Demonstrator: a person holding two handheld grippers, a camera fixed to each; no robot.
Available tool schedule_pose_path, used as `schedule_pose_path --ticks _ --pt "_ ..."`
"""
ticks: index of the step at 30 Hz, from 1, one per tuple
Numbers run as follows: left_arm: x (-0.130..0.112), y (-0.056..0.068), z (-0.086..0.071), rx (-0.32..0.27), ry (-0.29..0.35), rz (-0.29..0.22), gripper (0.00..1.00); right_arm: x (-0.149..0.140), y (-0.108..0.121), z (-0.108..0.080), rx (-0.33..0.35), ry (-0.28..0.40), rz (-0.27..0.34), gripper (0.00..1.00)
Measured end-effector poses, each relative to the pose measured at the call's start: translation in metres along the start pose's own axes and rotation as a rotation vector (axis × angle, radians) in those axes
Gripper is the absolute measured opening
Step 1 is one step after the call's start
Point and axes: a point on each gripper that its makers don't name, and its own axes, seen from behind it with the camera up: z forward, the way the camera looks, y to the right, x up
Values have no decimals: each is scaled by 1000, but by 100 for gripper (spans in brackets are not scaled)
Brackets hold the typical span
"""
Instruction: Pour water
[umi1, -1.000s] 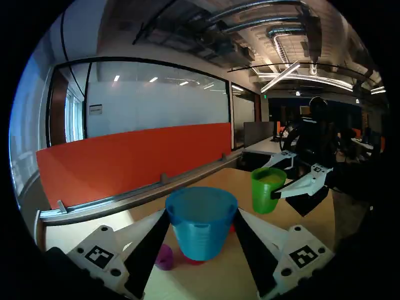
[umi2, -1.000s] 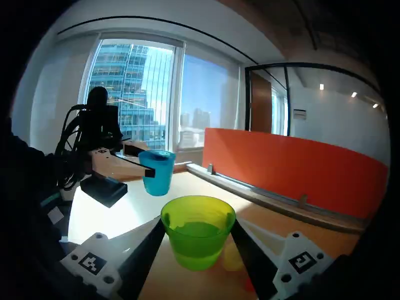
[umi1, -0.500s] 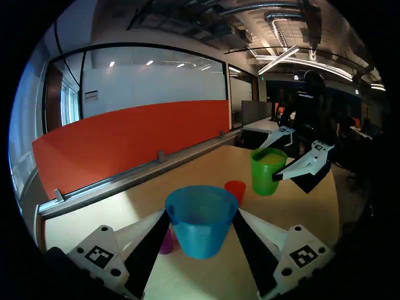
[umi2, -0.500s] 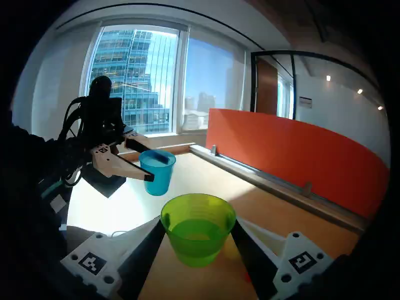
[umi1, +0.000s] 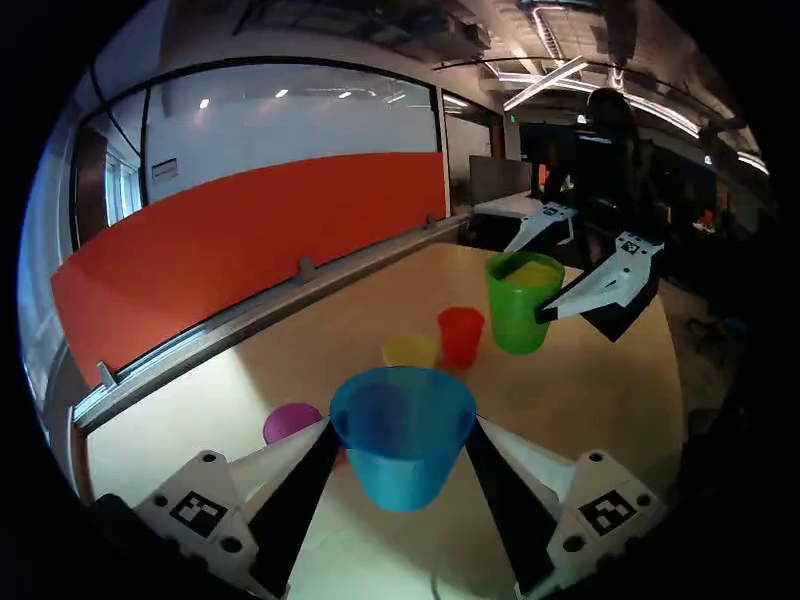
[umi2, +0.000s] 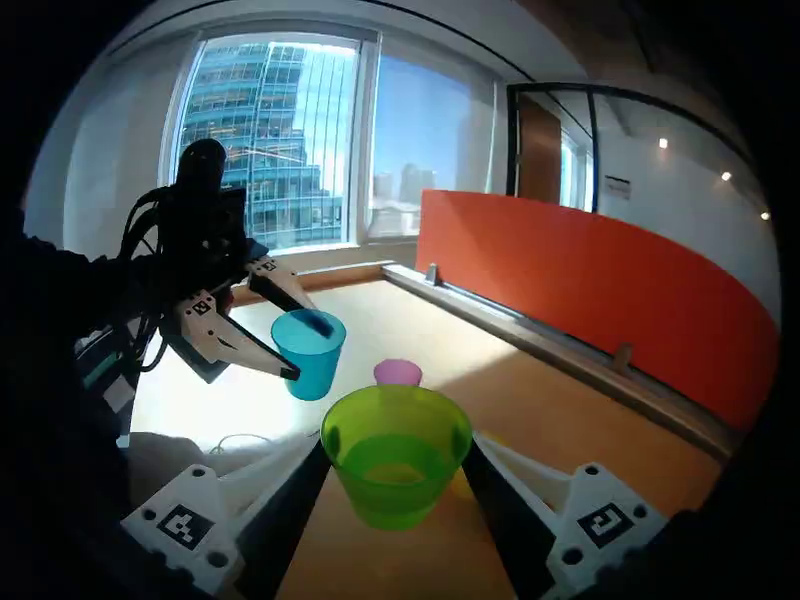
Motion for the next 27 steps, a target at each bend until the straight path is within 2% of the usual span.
schedule_pose_path --ticks 15,27 --pt "-44 5 16 -29 -124 46 86 -40 -4 14 29 -96 -18 91" --pt "-73 5 27 -55 -193 42 86 -66 -4 27 38 -157 -19 90"
